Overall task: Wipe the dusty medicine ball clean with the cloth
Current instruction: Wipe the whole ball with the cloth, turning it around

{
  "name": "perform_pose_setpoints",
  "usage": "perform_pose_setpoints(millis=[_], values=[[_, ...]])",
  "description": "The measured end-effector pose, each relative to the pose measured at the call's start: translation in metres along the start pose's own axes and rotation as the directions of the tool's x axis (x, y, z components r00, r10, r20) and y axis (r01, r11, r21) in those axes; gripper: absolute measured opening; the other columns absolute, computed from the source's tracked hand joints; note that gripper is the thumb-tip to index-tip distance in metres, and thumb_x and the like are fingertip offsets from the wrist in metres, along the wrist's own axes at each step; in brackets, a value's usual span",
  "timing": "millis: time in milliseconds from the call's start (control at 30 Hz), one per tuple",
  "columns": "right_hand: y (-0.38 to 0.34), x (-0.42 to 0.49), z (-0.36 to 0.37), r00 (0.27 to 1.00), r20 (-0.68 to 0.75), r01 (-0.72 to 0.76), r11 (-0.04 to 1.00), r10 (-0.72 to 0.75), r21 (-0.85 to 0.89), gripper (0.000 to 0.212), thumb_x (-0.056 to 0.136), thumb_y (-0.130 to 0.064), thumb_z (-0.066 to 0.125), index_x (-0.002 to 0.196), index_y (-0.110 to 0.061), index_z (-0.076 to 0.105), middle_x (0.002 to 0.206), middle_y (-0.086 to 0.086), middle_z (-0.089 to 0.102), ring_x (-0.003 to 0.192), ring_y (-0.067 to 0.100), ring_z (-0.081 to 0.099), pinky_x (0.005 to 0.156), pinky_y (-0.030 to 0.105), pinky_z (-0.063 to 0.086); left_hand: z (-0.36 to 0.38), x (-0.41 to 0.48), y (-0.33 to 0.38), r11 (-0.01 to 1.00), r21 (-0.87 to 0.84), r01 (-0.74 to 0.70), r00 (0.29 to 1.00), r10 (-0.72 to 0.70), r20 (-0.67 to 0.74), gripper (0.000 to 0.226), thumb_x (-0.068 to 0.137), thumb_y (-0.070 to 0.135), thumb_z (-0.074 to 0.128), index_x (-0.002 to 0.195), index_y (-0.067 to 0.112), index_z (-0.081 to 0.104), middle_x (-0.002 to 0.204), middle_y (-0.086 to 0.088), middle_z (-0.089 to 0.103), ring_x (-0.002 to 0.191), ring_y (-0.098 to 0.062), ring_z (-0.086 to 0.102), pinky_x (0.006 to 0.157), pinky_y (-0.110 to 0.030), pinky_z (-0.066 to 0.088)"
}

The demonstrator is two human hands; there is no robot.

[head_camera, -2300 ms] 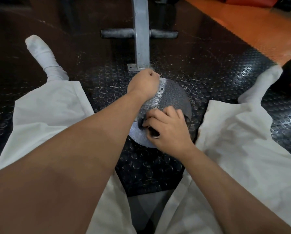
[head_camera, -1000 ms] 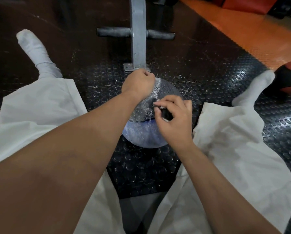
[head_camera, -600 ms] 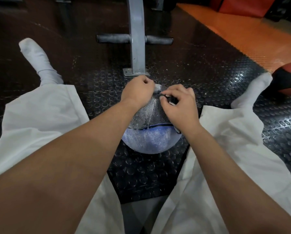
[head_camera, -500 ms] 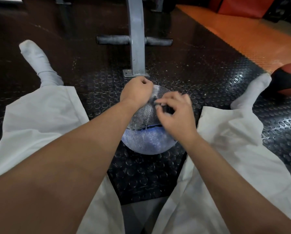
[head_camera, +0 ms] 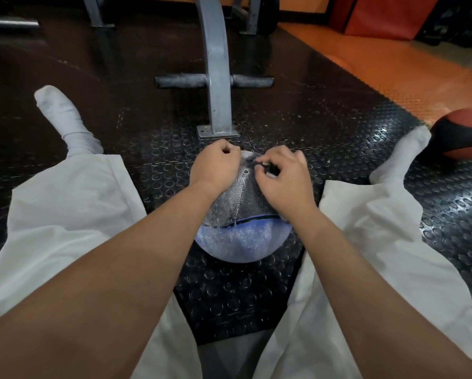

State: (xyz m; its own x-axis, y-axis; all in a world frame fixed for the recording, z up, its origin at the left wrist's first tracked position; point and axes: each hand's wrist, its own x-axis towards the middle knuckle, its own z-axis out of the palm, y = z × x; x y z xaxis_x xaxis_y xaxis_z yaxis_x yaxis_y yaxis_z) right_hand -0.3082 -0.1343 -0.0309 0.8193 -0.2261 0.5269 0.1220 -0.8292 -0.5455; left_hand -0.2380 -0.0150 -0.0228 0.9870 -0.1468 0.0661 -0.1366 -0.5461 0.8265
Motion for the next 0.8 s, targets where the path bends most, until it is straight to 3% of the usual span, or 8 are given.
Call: perform_pose_setpoints(millis=[200, 267, 333, 433, 500, 633, 733, 800], values=[[-0.009, -0.051, 0.001, 0.936, 0.062, 0.342, 0.938, -0.345, 0.055, 0.015, 0.078, -0.021, 0.06, 0.083, -0.015, 0.072, 0.09, -0.002, 0.064, 0.074, 0.024, 0.05, 0.069, 0.033, 0.039, -0.01, 0.0, -0.011, 0.999, -0.047, -0.003, 1.0, 0.003, 0.01, 0.024, 0.095, 0.03, 0.044, 0.077, 0.028, 0.058, 0.103, 0.012, 0.068, 0.075, -0.017, 0.059, 0.071, -0.033, 0.045], [-0.013, -0.038, 0.001, 0.947, 0.065, 0.312, 0.949, -0.314, 0.04, 0.018, 0.079, -0.023, 0.058, 0.085, -0.015, 0.073, 0.09, -0.003, 0.063, 0.078, 0.021, 0.045, 0.07, 0.03, 0.036, -0.011, -0.004, -0.013, 0.998, -0.056, 0.008, 1.0, -0.008, -0.008, 0.024, 0.096, 0.03, 0.044, 0.075, 0.029, 0.057, 0.098, 0.012, 0.064, 0.09, -0.018, 0.062, 0.083, -0.035, 0.048], [-0.022, -0.016, 0.005, 0.987, 0.078, 0.141, 0.99, -0.142, 0.017, 0.02, 0.084, -0.025, 0.058, 0.092, -0.015, 0.073, 0.093, -0.005, 0.061, 0.087, 0.02, 0.043, 0.076, 0.031, 0.037, -0.013, -0.009, -0.015, 0.997, -0.07, 0.013, 0.999, -0.015, -0.038, 0.024, 0.097, 0.03, 0.045, 0.076, 0.029, 0.057, 0.096, 0.013, 0.062, 0.096, -0.017, 0.061, 0.088, -0.034, 0.047], [-0.03, 0.022, 0.015, 0.982, 0.149, -0.1, 0.988, 0.118, -0.12, 0.021, 0.088, -0.029, 0.057, 0.101, -0.018, 0.069, 0.109, -0.008, 0.061, 0.107, 0.021, 0.043, 0.093, 0.035, 0.037, -0.015, -0.015, -0.019, 0.999, -0.05, 0.013, 0.997, -0.017, -0.075, 0.021, 0.098, 0.029, 0.045, 0.084, 0.023, 0.059, 0.094, 0.014, 0.06, 0.089, -0.015, 0.06, 0.077, -0.033, 0.044], [-0.034, 0.035, 0.02, 0.966, 0.19, -0.148, 0.979, 0.174, -0.143, 0.022, 0.089, -0.033, 0.056, 0.104, -0.021, 0.067, 0.117, -0.008, 0.061, 0.114, 0.02, 0.044, 0.096, 0.035, 0.035, -0.017, -0.017, -0.023, 1.0, -0.026, -0.01, 0.995, 0.007, -0.103, 0.017, 0.097, 0.027, 0.047, 0.088, 0.02, 0.06, 0.097, 0.011, 0.061, 0.088, -0.015, 0.058, 0.071, -0.031, 0.04], [-0.041, 0.011, 0.019, 0.973, 0.228, 0.0, 0.996, 0.02, -0.09, 0.038, 0.092, -0.035, 0.055, 0.125, -0.017, 0.061, 0.134, -0.002, 0.055, 0.13, 0.022, 0.037, 0.109, 0.028, 0.023, -0.021, -0.006, -0.028, 1.0, -0.014, -0.025, 0.994, 0.024, -0.106, 0.01, 0.094, 0.021, 0.048, 0.092, 0.016, 0.056, 0.107, -0.004, 0.06, 0.097, -0.021, 0.056, 0.082, -0.033, 0.041], [-0.039, -0.021, 0.007, 0.966, 0.238, 0.125, 0.986, -0.097, -0.108, 0.047, 0.096, -0.034, 0.052, 0.138, -0.015, 0.05, 0.146, -0.002, 0.044, 0.143, 0.023, 0.019, 0.116, 0.027, 0.009, -0.022, -0.001, -0.026, 0.999, -0.038, -0.003, 0.998, 0.006, 0.059, 0.027, 0.1, 0.021, 0.04, 0.117, 0.019, 0.06, 0.127, -0.002, 0.058, 0.115, -0.019, 0.054, 0.101, -0.034, 0.04], [-0.033, -0.029, 0.002, 0.966, 0.237, 0.128, 0.986, -0.101, -0.103, 0.044, 0.097, -0.032, 0.051, 0.138, -0.014, 0.05, 0.145, -0.002, 0.046, 0.144, 0.023, 0.019, 0.115, 0.025, 0.009, -0.02, -0.002, -0.024, 1.0, -0.025, -0.009, 0.991, 0.012, 0.134, 0.036, 0.102, 0.021, 0.035, 0.128, 0.02, 0.059, 0.135, 0.001, 0.057, 0.123, -0.018, 0.052, 0.107, -0.035, 0.037]])
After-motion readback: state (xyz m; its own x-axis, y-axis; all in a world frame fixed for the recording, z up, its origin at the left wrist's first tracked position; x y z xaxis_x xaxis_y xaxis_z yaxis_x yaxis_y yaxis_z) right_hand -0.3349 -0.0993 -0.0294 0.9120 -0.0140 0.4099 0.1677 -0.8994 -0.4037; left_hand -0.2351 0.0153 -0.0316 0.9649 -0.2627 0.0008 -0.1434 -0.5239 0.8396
